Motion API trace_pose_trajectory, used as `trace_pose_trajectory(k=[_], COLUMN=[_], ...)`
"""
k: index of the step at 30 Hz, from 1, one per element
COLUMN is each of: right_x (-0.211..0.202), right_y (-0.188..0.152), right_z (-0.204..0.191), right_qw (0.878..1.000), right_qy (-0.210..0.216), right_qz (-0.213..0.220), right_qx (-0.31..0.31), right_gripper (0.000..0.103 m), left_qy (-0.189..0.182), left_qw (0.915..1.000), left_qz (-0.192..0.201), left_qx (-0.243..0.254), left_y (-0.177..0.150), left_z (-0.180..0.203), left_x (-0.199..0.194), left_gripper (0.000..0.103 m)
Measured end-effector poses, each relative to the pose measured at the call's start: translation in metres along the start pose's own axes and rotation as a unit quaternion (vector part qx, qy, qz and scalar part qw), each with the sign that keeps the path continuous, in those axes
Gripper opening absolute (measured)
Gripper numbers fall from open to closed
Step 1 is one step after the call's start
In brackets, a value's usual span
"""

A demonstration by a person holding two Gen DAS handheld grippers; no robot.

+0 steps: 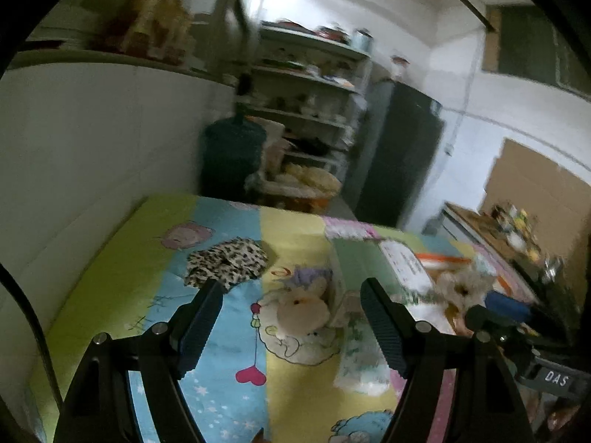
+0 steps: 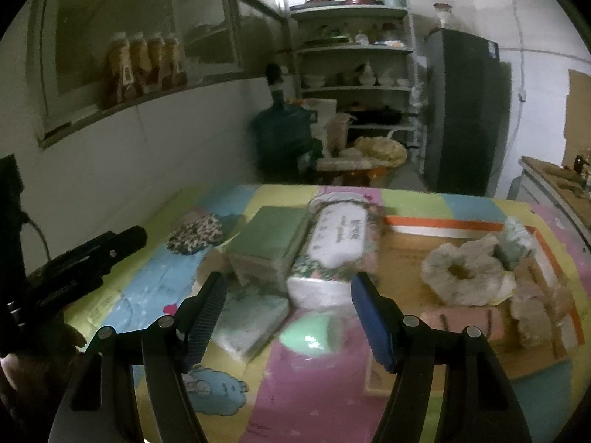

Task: Organize soft objects
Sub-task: 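Lower the left tool onto the cream plush bunny and close it, then grasp the green printed plastic bag with the right tool while the left tool holds the bunny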

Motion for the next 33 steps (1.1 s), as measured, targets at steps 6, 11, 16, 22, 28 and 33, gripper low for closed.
trace_pose_trajectory(k=[6,11,16,22,28,33], right_x=[0.017,0.025,0.03,0.039,0.054,0.071], right_y=[-0.007,-0.01,-0.012,-0.011,-0.014,-0.019], right_z=[-0.013,-0.018,-0.018,-0.017,-0.025,-0.036], right_qw=[1.0,0.999,0.999,0.999,0.998,0.996], right_qy=[0.012,0.015,0.015,0.02,0.042,0.056], right_qz=[-0.02,-0.028,-0.032,-0.039,-0.054,-0.074], right_qx=[-0.005,-0.005,-0.002,-0.001,-0.003,-0.007], right_gripper=[0.072,0.072,0.072,0.072,0.072,0.072], left_qy=[-0.021,-0.028,-0.022,-0.015,-0.03,-0.03], left_qw=[0.9947,0.9892,0.9863,0.9832,0.984,0.9898], left_qz=[-0.045,-0.077,-0.098,-0.131,-0.153,-0.132], left_qx=[0.09,0.121,0.131,0.125,0.086,0.044], left_y=[-0.009,-0.017,-0.021,-0.026,-0.028,-0.024], left_z=[0.007,0.011,0.01,0.006,-0.004,-0.02], left_x=[0.033,0.063,0.086,0.112,0.121,0.107], left_gripper=[0.077,0.077,0.077,0.066,0.038,0.037])
Point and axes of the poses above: each gripper's, at about its wrist camera, not at the fingertips, and x roughly the way its jaws point, z to its right, y to its top, the point moved 3 cm from there along x, roughly the way its jaws point, and after that the axes turned 5 degrees about -x, right-handed, at the moved point
